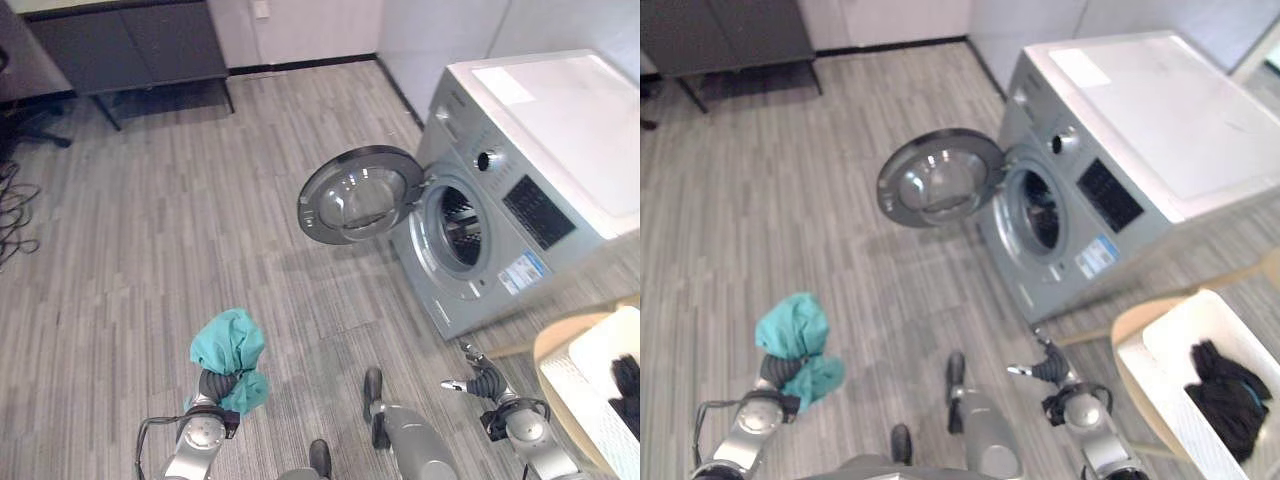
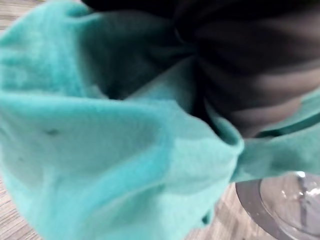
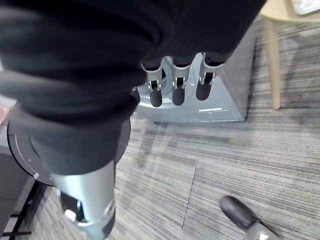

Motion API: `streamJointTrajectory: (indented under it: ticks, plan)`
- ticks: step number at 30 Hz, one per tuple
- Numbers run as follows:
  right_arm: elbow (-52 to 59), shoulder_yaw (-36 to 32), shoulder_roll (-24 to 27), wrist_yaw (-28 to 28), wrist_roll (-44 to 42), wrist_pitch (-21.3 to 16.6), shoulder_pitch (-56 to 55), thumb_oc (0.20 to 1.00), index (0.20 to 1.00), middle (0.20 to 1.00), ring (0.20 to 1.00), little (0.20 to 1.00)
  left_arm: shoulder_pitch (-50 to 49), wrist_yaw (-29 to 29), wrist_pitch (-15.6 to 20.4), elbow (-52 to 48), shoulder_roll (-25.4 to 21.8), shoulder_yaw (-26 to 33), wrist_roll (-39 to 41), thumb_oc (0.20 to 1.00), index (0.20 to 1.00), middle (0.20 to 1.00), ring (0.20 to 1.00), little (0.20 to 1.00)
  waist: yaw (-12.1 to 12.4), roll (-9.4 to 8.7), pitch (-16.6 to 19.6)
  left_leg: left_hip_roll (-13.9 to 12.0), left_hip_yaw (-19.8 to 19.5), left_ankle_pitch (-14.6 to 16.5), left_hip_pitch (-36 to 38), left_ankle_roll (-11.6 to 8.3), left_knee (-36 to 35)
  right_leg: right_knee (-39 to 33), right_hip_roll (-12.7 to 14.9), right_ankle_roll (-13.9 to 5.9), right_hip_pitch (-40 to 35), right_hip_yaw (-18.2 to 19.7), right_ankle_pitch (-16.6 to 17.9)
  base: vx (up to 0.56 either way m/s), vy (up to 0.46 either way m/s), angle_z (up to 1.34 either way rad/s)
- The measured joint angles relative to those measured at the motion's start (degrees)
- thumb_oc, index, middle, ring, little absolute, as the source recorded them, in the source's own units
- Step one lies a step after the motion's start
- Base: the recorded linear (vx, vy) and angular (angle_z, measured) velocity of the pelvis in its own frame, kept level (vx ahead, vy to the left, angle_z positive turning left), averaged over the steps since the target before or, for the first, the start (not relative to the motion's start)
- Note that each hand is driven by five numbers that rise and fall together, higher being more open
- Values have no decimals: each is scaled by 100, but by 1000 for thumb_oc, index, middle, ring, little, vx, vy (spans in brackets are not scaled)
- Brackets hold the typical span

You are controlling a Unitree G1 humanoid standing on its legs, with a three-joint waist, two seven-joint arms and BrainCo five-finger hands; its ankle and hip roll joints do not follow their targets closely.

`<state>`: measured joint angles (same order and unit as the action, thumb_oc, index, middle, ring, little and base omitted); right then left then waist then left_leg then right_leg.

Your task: Grab the laundry basket,head to the washer,open it,put in the laundry and shut it.

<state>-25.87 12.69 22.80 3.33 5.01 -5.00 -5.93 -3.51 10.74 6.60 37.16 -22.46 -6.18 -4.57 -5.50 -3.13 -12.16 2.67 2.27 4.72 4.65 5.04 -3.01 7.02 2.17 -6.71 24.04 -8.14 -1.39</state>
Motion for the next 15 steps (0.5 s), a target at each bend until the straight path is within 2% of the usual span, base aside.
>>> streamJointTrajectory:
  ticks: [1,2,3,4,6,7,8,9,10,11,12,13,15]
  plan:
    - [17,-3,3,0,0,-1,-166,1000,1000,1000,1000,1000,-30,-14,2,-26,-11,-211,-3,200,200,200,200,200,-101,-39,34,51,-338,74,167,-59,-11,-198,80,43,-151,73,37,206,-92,120]
    - [-5,-6,11,-2,0,0,-209,1000,1000,1000,1000,1000,-26,-23,4,-30,0,-274,-3,200,200,200,200,200,-99,-16,24,45,-420,105,275,-132,-26,-165,88,109,-184,77,264,471,-199,116]
    - [-165,-11,19,-30,6,-9,-148,1000,1000,1000,1000,1000,-86,-34,8,-55,47,-318,-5,200,200,200,200,200,-57,146,7,-126,-510,239,339,-221,72,17,14,179,-242,41,464,350,-151,62]
    - [-306,-11,20,-62,24,12,-12,1000,1000,1000,1000,1000,-134,-53,3,-68,83,-313,-5,200,200,200,200,200,-61,244,14,-195,-535,313,328,-386,382,151,-59,183,-309,15,467,337,-152,62]
    - [-371,-49,54,-65,88,7,26,1000,1000,1000,1000,1000,-170,-97,-4,-60,137,-317,-4,200,200,200,200,200,-119,240,24,-243,-260,356,226,-659,1152,106,-87,309,-652,3,663,266,-130,53]
    - [-385,-104,87,-59,115,0,76,1000,1000,1000,1000,1000,-246,-107,1,-64,158,-306,-2,200,200,200,200,200,-114,212,48,-273,-56,291,153,-784,1762,45,-162,515,-884,-22,632,275,-128,19]
    - [-395,-116,100,-53,115,0,125,1000,1000,1000,1000,1000,-283,-121,1,-62,161,-305,-1,200,200,200,200,200,-98,197,70,-325,100,259,-18,-866,2196,-29,-148,616,-1002,-4,571,263,-99,-28]
    - [-383,-115,147,-27,114,-35,181,1000,1000,1000,1000,1000,-335,-143,0,-64,176,-305,-1,200,200,200,200,200,-34,203,140,-422,252,68,-301,-1028,2884,-233,-231,666,-1193,59,550,254,-81,-50]
    - [-374,-114,173,-14,113,-20,238,1000,1000,1000,1000,1000,-326,-151,9,-70,178,-306,-1,200,200,200,200,200,-6,191,153,-486,288,144,-561,-1022,3341,-308,-283,839,-1302,187,571,249,-80,-45]
    - [-367,-114,175,13,114,-1,231,1000,1000,1000,1000,1000,-329,-158,9,-66,179,-307,-1,200,200,200,200,200,-35,136,163,-522,407,288,-674,-993,3482,-377,-307,999,-1363,289,744,255,-9,-29]
    - [-367,-116,202,30,114,11,217,1000,1000,1000,1000,1000,-247,-163,17,-81,213,-310,-1,200,200,200,200,200,-37,111,170,-519,516,417,-836,-1023,3359,-506,-360,1130,-1446,376,782,165,12,-23]
    - [-368,-114,205,31,114,17,222,1000,1000,1000,1000,1000,-201,-165,27,-90,217,-311,-1,200,200,200,200,200,-25,77,158,-510,525,460,-896,-995,3183,-585,-386,1167,-1515,444,798,263,22,-40]
    - [-364,-110,192,41,114,24,213,1000,1000,1000,1000,1000,-128,-192,34,-148,209,-307,-3,200,200,200,200,200,11,-106,89,-390,500,473,-1033,-939,2102,-939,-435,1186,-1892,709,855,269,60,-57]
